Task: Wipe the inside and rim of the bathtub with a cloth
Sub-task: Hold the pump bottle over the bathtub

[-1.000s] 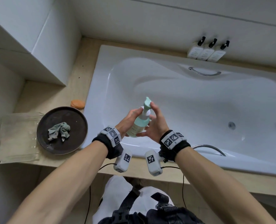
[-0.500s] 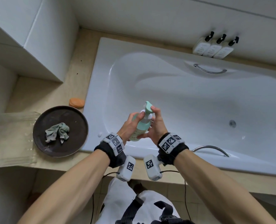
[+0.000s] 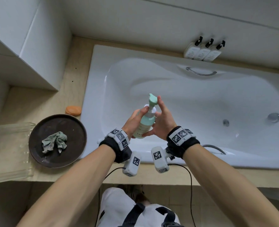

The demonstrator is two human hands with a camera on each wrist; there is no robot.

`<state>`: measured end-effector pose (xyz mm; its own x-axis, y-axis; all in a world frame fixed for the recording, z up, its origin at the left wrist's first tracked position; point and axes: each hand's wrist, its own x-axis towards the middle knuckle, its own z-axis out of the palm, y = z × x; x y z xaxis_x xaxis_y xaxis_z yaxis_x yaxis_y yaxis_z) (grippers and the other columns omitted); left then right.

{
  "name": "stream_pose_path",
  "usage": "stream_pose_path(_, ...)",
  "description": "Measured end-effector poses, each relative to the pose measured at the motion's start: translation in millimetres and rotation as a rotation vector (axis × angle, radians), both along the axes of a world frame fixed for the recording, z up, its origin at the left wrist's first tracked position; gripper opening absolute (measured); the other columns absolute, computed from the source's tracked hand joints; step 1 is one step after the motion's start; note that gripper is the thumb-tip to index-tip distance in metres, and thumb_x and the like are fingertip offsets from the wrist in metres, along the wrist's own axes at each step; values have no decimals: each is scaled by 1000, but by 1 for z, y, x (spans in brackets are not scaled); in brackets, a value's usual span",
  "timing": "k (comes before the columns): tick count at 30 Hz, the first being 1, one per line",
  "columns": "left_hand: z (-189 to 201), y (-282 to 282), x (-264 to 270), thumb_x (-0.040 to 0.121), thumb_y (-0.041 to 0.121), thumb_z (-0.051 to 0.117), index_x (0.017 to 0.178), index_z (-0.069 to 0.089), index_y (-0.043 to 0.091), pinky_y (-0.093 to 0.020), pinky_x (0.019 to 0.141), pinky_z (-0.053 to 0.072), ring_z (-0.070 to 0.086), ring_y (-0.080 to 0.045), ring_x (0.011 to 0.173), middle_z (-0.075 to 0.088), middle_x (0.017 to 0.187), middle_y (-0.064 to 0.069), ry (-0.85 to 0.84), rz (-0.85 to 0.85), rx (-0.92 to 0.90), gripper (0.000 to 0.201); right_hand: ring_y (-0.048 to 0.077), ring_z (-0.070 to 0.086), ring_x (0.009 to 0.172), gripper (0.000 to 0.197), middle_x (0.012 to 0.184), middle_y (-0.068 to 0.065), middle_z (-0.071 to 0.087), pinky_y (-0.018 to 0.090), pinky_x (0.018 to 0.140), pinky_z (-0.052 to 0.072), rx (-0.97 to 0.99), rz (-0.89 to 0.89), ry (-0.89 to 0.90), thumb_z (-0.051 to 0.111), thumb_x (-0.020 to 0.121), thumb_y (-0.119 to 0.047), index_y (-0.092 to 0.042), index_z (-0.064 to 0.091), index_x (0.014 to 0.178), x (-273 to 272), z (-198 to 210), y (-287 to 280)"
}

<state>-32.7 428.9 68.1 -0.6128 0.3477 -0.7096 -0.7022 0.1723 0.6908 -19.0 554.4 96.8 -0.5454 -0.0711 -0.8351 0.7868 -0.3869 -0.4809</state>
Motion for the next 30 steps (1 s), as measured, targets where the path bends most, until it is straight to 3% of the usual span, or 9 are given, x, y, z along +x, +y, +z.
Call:
stream_pose_path(2,4,12,-4,88,70,41,125,48,32,-29,64,51,71,-19,88,74,103,-6,17,-18,19,54,42,55,119,94,133,16,57,70,93,41,31,-20,9,61,65,-79,-9,60,128,-2,8,10)
stream_pose_path(5,15,36,-1,91,64,42,128,48,25,-21,46,52,72,-12,70,73,101,-10,39,-31,58,54,41,57,117,82,124,16,61,69,92,42,64,-81,9,60,72,-72,-6,63,120,5,15,31)
stream_pose_path(8,21,70,8,90,65,43,127,49,25,-18,41,50,71,-9,64,73,102,-8,68,-36,41,54,40,58,111,72,110,14,63,68,94,42,99,-110,33,51,79,-70,-8,64,113,15,25,60)
stream_pose_path(11,25,112,21,89,68,42,124,50,27,-20,46,52,72,-12,68,74,101,-5,88,-56,28,54,36,58,107,65,105,11,62,68,97,41,125,-147,51,49,82,-67,-9,64,110,29,33,98)
stream_pose_path(16,25,186,47,88,70,40,118,54,28,-32,66,53,69,-22,81,72,104,-8,118,-36,-15,54,32,63,97,70,100,9,68,65,95,45,134,-107,122,49,83,-66,-7,64,117,50,25,175)
stream_pose_path(21,21,254,74,97,57,33,88,61,30,-24,57,46,62,-9,57,71,67,7,133,-18,-29,40,32,71,93,88,107,13,73,61,79,55,211,-138,77,64,52,-74,-9,69,112,69,5,238)
stream_pose_path(25,19,286,91,92,65,36,106,57,33,-30,64,48,63,-18,74,69,90,-1,133,36,-42,41,34,68,99,84,111,11,70,65,75,54,184,-107,92,66,56,-70,-11,68,116,82,4,273)
stream_pose_path(28,20,297,103,89,70,38,117,53,35,-37,73,51,66,-21,87,69,101,1,149,68,-91,48,32,64,106,74,114,9,67,65,86,50,99,-60,119,61,71,-65,-12,63,123,93,13,288)
stream_pose_path(30,26,303,108,90,68,40,120,52,31,-32,67,51,67,-17,84,68,100,2,159,75,-99,48,32,61,108,70,111,9,65,65,93,45,46,-44,128,57,79,-63,-10,61,126,100,15,297)
